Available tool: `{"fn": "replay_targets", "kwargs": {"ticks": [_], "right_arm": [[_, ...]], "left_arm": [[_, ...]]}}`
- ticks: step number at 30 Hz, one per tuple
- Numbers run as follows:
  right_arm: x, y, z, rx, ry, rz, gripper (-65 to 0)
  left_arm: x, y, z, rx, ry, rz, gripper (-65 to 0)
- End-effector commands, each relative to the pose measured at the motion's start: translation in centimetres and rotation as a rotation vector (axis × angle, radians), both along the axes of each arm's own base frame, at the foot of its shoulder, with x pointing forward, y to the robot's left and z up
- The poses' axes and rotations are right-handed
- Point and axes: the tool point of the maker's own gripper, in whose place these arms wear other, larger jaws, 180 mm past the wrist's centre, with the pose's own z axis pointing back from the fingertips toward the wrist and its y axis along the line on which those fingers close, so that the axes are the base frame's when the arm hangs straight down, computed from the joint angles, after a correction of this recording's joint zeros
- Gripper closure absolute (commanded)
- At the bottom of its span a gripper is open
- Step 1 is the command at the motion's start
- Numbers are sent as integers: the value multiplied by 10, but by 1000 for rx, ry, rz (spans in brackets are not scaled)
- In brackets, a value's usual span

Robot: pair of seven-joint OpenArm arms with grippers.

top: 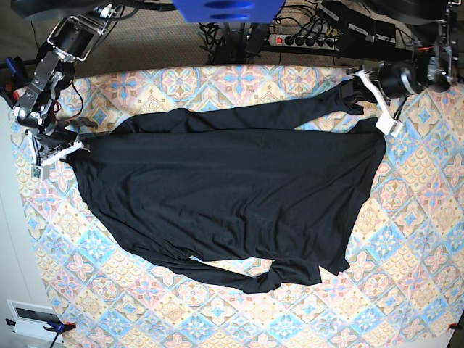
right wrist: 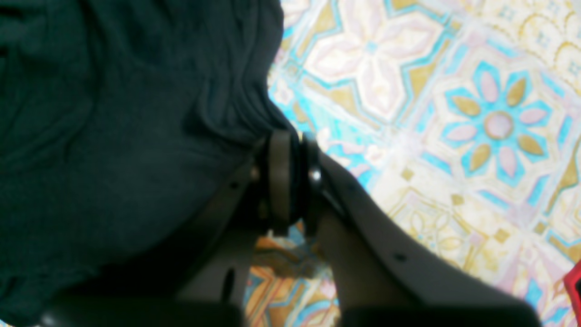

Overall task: Layout the t-shirt on the table in an organized manner, then fold the t-shirt properly
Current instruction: 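Drag the held shirt edge with the left gripper away from the right gripper, then lower the shirt edge with the left gripper and regrasp it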

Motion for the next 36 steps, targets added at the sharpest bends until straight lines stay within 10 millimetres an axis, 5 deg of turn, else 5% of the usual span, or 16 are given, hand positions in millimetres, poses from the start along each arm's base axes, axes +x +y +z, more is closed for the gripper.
{"fn": "replay_targets", "kwargs": {"ticks": [1, 8, 21, 28, 36], "right_arm": [[10, -9, 18, -30, -62, -1, 0], [11, -10, 18, -30, -68, -6, 0], [8, -16, 11, -49, -47, -19, 0], [-4, -50, 5, -281, 24, -41, 0], [-14, -68, 10, -301, 24, -94, 0]], "left_arm": [[6, 3, 16, -25, -36, -3, 0], [-4, -5, 43, -119, 15, -84, 0], [24, 80, 104, 146, -264, -40, 0], [34, 80, 111, 136, -311, -25, 0], [53, 79, 127, 102, -410, 19, 0]]}}
